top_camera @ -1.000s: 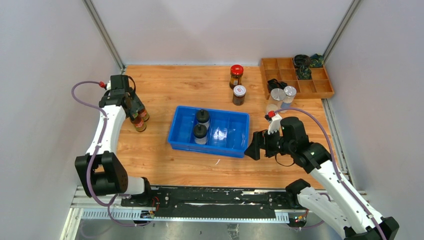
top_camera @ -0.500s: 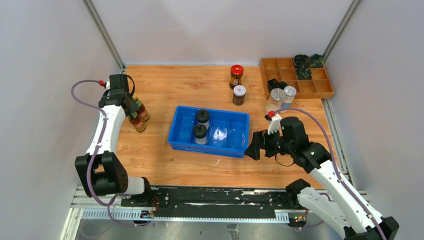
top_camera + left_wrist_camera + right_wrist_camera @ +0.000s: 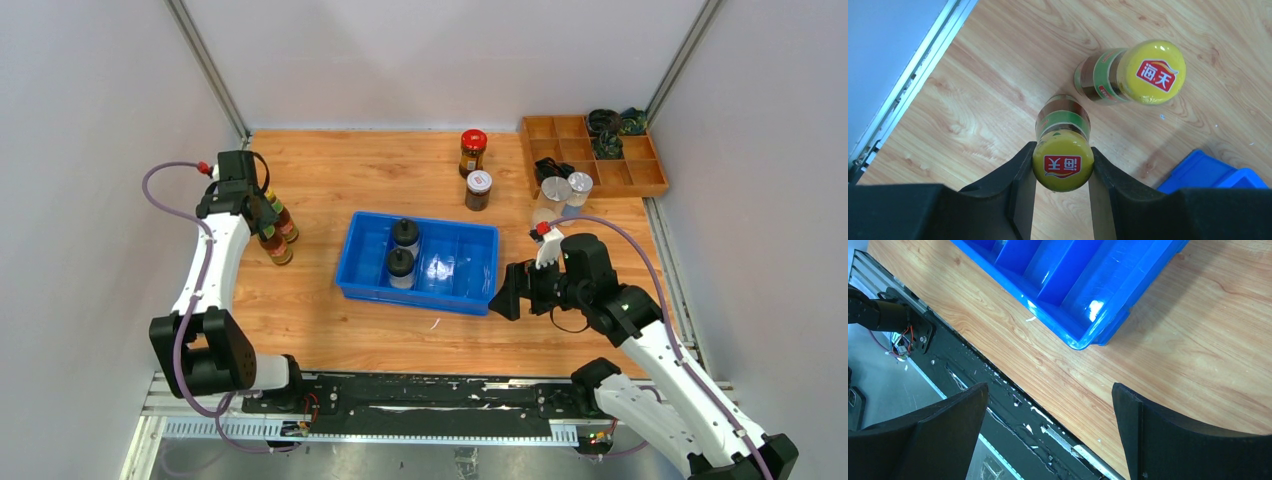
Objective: Organize the condiment bottles
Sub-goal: Pick up the bottle from the corner of the board.
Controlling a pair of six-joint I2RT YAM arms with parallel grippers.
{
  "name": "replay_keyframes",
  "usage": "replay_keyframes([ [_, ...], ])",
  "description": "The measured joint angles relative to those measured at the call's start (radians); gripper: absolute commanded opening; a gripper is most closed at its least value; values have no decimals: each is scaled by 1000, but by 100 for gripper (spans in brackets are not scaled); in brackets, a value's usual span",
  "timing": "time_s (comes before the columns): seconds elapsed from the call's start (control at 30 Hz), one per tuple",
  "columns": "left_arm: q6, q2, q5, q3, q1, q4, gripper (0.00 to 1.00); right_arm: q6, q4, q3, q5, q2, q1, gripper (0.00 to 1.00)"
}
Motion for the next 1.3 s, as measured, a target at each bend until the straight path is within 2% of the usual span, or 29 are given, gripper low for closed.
replay_keyframes([
  [0.47,6,-111,76,-92,0,7,15,0,7,0,-10,0,0,100],
  [1.03,52,-127,209,-95,-1,-6,15,0,8,-2,-10,0,0,100],
  [1.3,68,-84,221,-58,-93,-17,15,0,8,-2,-10,0,0,100],
])
